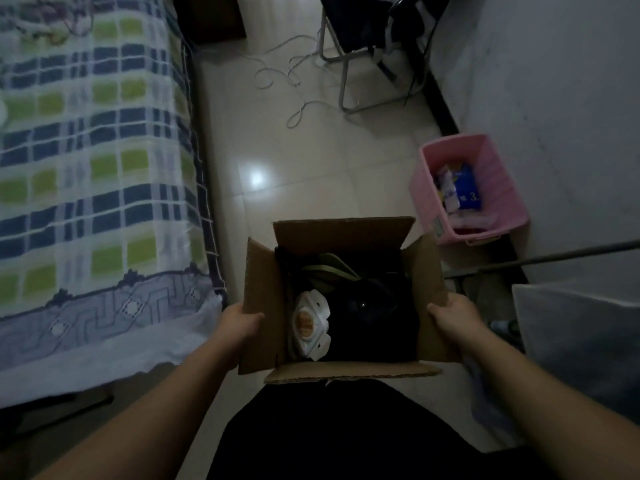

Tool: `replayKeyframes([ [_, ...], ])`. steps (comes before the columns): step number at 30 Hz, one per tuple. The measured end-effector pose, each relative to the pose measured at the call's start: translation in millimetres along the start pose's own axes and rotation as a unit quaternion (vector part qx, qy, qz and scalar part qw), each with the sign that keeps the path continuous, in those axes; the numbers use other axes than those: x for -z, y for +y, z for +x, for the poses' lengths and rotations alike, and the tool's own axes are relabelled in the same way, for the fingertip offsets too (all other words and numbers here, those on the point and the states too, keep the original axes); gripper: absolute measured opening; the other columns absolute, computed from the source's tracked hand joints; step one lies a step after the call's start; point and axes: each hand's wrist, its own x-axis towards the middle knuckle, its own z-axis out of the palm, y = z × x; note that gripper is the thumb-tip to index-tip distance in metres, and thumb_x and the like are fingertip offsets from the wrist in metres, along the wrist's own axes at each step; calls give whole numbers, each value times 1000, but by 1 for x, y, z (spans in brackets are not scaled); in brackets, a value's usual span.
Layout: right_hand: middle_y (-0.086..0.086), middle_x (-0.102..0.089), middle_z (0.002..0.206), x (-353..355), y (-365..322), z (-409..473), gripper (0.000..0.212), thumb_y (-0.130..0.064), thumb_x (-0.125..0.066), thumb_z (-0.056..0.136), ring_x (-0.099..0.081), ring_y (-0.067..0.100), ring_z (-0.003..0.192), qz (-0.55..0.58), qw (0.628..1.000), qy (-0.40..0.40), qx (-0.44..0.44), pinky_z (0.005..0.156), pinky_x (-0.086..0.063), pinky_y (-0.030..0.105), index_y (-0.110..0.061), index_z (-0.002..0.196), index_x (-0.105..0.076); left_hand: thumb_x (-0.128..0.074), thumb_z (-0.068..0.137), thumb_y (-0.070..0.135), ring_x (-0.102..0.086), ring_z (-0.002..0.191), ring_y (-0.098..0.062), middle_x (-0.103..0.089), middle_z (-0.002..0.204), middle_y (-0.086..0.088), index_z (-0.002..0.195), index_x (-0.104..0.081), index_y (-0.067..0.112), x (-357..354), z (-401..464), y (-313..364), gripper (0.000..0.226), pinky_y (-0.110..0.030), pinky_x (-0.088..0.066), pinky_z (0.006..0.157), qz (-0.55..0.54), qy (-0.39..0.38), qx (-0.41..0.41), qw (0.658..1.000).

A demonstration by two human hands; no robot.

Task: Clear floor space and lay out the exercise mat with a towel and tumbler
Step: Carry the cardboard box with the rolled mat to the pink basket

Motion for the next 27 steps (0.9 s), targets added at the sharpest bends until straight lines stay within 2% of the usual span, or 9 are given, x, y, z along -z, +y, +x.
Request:
replayKeyframes([
  [4,11,-69,88,17,-67,30,17,-17,-57,92,-64,27,82,6,1000,17,0,70,-48,30,-7,102,-67,-56,90,13,-69,84,-30,-69,91,-12,87,-60,23,16,32,67,12,-37,-56,64,3,-25,5,1000],
  [9,15,-69,93,36,-134,68,16,-17,-57,92,-65,33,89,18,1000,24,10,81,-51,37,-8,98,-67,-55,91,13,-67,90,-34,-68,95,-16,85,-58,19,16,68,152,9,-48,-57,80,45,-19,-1,999],
  [10,14,-69,94,42,-143,78,16,-17,-56,92,-65,32,90,26,999,24,9,83,-52,38,-9,101,-67,-55,90,13,-68,89,-33,-68,94,-16,86,-59,18,13,76,170,8,-47,-58,77,55,-18,-2,998],
  [13,14,-68,97,64,-163,116,17,-18,-55,92,-64,30,89,41,999,20,-1,86,-52,41,-10,105,-64,-57,89,14,-70,75,-25,-69,87,-12,90,-60,17,-2,103,223,4,-30,-54,51,76,-18,-18,997],
  [16,16,-66,95,90,-179,159,16,-20,-56,92,-63,29,85,29,999,25,-7,79,-52,39,-9,102,-62,-59,89,14,-70,59,-18,-69,79,-9,83,-59,19,-27,125,275,8,-22,-50,39,93,-9,-23,995],
  [19,19,-65,93,117,-196,201,17,-19,-54,93,-64,27,80,34,999,7,-22,69,-51,34,-9,104,-60,-59,88,14,-71,53,-17,-71,79,-10,87,-62,16,-51,140,327,4,-25,-52,41,97,-22,-10,995],
  [22,13,-67,98,146,-221,231,22,-15,-54,92,-64,22,83,28,999,13,-22,74,-51,31,-7,112,-61,-59,87,12,-71,54,-19,-71,75,-9,85,-63,16,-71,153,386,5,-26,-53,43,118,-16,-26,993],
  [24,10,-66,109,164,-239,249,32,-10,-55,91,-60,15,87,30,999,36,17,71,-46,24,-4,122,-59,-60,87,12,-71,63,-20,-70,79,-8,83,-60,21,-85,159,426,10,-27,-53,47,128,-19,-45,991],
  [27,7,-65,100,186,-262,275,27,-10,-54,92,-60,17,81,34,999,36,1,66,-46,25,-3,117,-61,-59,87,13,-70,77,-26,-69,86,-10,81,-57,26,-102,171,481,14,-34,-57,59,148,-33,-58,987],
])
